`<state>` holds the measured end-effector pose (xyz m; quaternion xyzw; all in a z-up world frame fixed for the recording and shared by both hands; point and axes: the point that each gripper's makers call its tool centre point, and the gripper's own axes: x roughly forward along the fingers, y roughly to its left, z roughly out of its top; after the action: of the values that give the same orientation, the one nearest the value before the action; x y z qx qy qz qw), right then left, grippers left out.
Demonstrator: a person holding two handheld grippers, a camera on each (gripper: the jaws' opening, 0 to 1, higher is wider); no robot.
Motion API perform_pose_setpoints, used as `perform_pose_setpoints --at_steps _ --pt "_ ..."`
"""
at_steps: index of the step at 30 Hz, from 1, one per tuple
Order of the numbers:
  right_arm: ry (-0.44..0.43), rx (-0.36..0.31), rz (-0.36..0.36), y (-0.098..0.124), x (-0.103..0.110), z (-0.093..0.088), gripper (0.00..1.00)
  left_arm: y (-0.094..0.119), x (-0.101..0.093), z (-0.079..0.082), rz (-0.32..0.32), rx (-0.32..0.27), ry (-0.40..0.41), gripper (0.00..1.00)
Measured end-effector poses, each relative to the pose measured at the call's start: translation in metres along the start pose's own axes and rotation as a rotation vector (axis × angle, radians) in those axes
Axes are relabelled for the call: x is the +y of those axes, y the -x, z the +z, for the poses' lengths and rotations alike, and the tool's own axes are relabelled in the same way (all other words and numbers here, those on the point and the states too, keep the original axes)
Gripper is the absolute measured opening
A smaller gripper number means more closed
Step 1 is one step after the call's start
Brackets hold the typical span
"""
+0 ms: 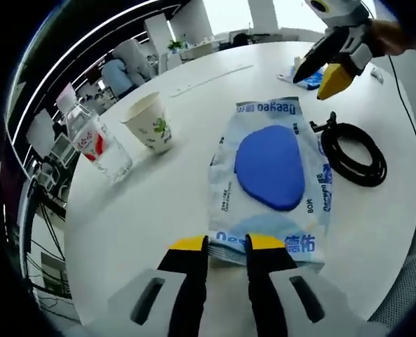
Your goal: Arrange the tabletop items into an orderly group along one side of the table until the central work area is clear of visible clutter.
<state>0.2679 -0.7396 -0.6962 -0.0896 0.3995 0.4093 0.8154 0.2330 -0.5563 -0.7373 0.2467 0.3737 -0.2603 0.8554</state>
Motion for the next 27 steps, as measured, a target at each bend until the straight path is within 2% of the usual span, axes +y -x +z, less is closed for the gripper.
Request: perform_pose_setpoints --at_steps 7,18,20,24,27 --pt "0.001 0.011 -0.010 -0.003 -0.004 -0.002 0.43 -0.002 0.001 0.004 -0.011 -0.001 -0.029 0.19" --pt "0.038 0.057 -0.048 -0.015 -0.012 -0.009 0.23 -0.003 0.003 0.003 -0.016 -0.001 -0.014 0.19" --pt "0.065 0.083 -0.066 -0.018 -0.015 -0.012 0.17 -0.002 0.003 0.003 -0.014 0.006 0.007 0.20" --pt "0.069 0.086 -0.068 -0.023 -0.015 -0.010 0.14 -0.001 0.005 0.002 -0.008 0.019 0.067 0.21" --pt "0.086 0.101 -0.092 -0.025 -0.018 -0.011 0.08 0.002 0.007 0.003 -0.005 0.005 0.106 0.21"
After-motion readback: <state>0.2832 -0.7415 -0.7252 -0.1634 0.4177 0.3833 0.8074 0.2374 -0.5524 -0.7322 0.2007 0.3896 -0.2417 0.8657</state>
